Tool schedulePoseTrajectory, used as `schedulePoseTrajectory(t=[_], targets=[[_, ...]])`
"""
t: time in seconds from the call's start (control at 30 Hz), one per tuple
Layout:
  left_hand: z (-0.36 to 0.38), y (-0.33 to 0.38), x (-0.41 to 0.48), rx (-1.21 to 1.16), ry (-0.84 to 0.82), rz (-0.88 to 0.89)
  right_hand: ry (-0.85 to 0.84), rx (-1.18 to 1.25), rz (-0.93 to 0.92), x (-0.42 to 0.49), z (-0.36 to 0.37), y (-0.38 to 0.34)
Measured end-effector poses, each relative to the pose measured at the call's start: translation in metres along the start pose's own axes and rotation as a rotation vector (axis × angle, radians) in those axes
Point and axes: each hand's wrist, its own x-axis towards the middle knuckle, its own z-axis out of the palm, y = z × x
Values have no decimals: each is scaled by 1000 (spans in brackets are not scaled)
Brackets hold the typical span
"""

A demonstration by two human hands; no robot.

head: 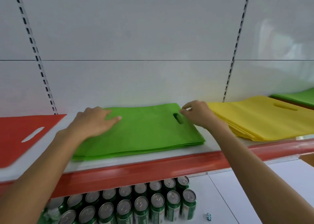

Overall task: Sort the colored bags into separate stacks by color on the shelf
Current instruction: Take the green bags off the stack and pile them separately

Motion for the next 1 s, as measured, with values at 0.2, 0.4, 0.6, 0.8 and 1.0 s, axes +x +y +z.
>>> schedulePoseTrajectory(t=[0.2, 0.4, 0.6, 0.8, 1.0], targets=[[-2, 88, -13, -112, 62, 181, 132, -18, -62, -3, -67, 49], [19, 217, -31, -343, 160, 283, 160, -44, -37, -13, -140, 168], [42, 334, -31, -424, 139, 292, 133, -104, -6, -14, -194, 278], [46, 428, -11, -430, 104, 344, 171, -113, -9, -2, -248, 350], [45, 511, 10, -391, 84, 435, 210, -99, 71, 0, -284, 417]])
